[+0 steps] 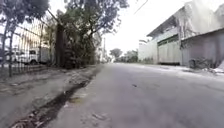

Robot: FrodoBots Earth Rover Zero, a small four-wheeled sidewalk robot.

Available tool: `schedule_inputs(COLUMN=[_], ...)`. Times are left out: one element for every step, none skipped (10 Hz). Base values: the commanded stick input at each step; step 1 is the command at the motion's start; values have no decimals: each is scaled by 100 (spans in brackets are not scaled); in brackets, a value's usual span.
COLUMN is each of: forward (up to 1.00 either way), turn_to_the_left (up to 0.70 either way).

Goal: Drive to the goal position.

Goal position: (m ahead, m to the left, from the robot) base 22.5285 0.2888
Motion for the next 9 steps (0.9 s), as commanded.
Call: schedule_inputs(forward=[100,100,100,100,100,100,100,100,100], turn_to_the_left=[0,0,0,0,0,0,0,0,0])
